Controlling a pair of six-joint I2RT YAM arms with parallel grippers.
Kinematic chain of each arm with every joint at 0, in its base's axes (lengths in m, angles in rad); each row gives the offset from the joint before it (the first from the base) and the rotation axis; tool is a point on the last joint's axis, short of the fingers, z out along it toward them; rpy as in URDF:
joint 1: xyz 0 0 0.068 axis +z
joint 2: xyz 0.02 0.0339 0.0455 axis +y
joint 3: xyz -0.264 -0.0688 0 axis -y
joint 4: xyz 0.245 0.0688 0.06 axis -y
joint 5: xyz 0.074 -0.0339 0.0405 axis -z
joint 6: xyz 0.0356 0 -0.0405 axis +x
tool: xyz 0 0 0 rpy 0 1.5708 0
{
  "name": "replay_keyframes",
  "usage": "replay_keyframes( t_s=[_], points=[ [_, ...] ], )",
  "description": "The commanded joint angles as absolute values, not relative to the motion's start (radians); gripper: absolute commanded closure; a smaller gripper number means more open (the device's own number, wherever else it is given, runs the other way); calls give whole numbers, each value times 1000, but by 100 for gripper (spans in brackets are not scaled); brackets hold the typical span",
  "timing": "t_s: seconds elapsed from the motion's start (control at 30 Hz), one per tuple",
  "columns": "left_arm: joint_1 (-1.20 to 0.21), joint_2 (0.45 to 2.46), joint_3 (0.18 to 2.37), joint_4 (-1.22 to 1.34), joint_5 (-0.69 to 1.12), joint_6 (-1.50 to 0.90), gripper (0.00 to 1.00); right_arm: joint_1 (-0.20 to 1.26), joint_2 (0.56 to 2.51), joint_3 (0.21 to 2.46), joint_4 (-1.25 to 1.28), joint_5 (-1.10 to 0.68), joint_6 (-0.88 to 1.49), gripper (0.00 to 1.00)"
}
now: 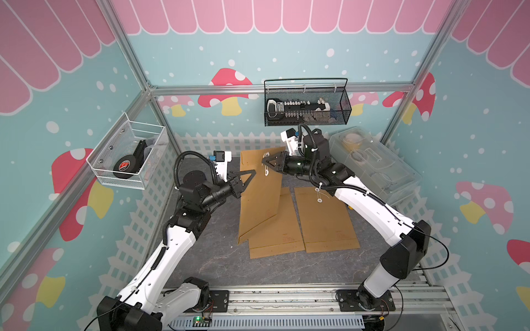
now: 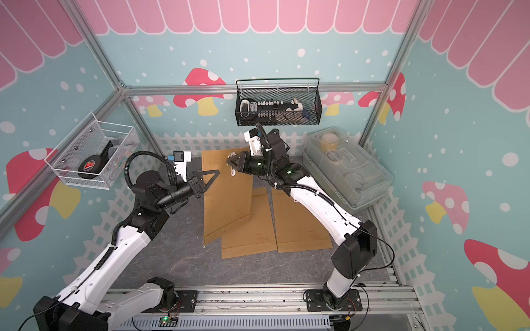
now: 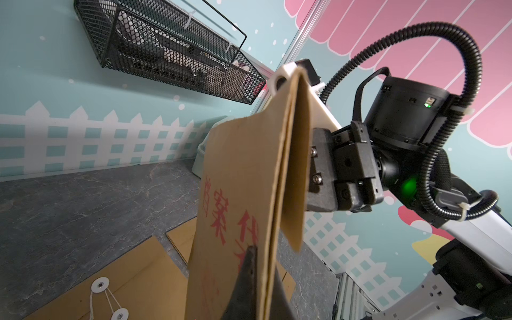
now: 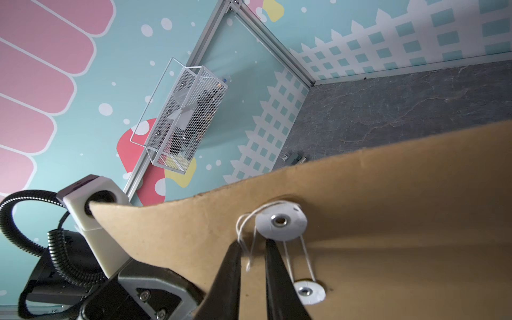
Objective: Close the mouth of the file bag
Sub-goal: Close the file bag.
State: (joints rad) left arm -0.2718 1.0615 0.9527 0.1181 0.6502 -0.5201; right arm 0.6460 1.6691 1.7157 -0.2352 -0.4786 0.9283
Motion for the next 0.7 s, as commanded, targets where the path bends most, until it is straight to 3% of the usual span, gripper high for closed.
replay_keyframes(
  t_s=[0.0,0.07,0.67],
  points=[
    [-282,1058,961,147,670,-509,100,657,1687,1744,-211,-479,945,93],
    [-282,1054,963,141,665,-503,100,657,1686,1737,-212,-484,942,100],
    [-281,1060,991,135,658,-502,100,657,1659,1643,-225,-540,914,100]
  ],
)
